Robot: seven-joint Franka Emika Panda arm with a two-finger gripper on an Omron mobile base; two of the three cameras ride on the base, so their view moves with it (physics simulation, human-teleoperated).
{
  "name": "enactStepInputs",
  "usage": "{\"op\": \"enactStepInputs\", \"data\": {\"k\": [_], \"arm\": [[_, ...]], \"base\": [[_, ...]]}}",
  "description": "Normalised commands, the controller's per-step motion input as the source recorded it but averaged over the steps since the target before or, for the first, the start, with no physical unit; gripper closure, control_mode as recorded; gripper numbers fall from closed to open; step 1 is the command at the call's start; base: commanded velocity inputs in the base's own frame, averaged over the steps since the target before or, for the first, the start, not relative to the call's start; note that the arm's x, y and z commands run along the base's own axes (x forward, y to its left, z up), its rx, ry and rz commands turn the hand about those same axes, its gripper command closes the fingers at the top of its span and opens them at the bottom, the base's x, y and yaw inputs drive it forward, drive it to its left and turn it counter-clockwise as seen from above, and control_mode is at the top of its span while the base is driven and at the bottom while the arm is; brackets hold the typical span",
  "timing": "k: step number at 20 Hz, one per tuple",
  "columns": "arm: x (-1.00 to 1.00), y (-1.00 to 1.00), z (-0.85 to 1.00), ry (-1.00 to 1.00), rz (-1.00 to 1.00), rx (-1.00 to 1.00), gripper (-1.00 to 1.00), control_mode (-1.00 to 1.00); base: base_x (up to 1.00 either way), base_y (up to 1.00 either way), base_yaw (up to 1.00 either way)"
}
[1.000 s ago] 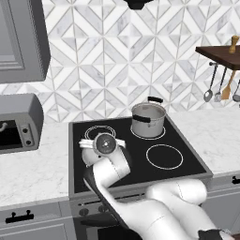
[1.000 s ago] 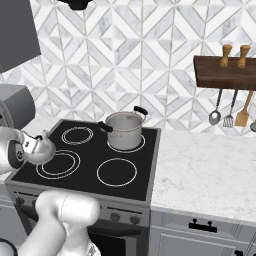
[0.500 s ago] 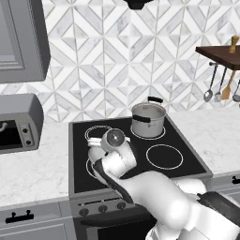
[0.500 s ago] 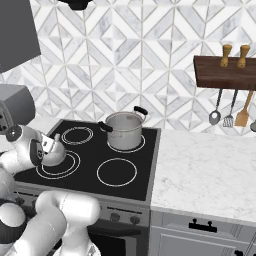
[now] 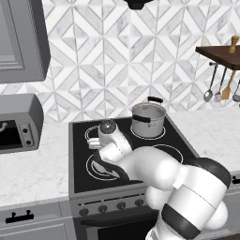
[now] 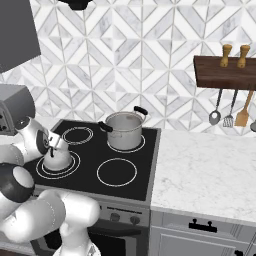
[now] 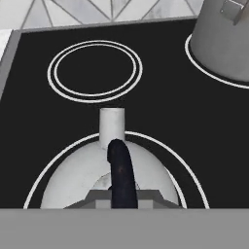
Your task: Pick the kettle from the counter and place it on a stove burner. Then turn the burner on.
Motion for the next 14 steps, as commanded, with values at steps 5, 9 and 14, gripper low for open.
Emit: {"op": "enactStepInputs", "data": {"k": [5, 9, 14], "arm": [[0.0, 0.0, -0.2, 0.02, 0.0, -0.03, -1.0, -1.0], [0.0, 0.0, 0.0, 0.0, 0.0, 0.0, -1.0, -1.0], [-0.07, 0.0, 0.0, 0.0, 0.0, 0.0, -1.0, -1.0]], "base": [[0.0, 0.0, 0.0], [0.0, 0.0, 0.0], [0.0, 0.0, 0.0]]}}
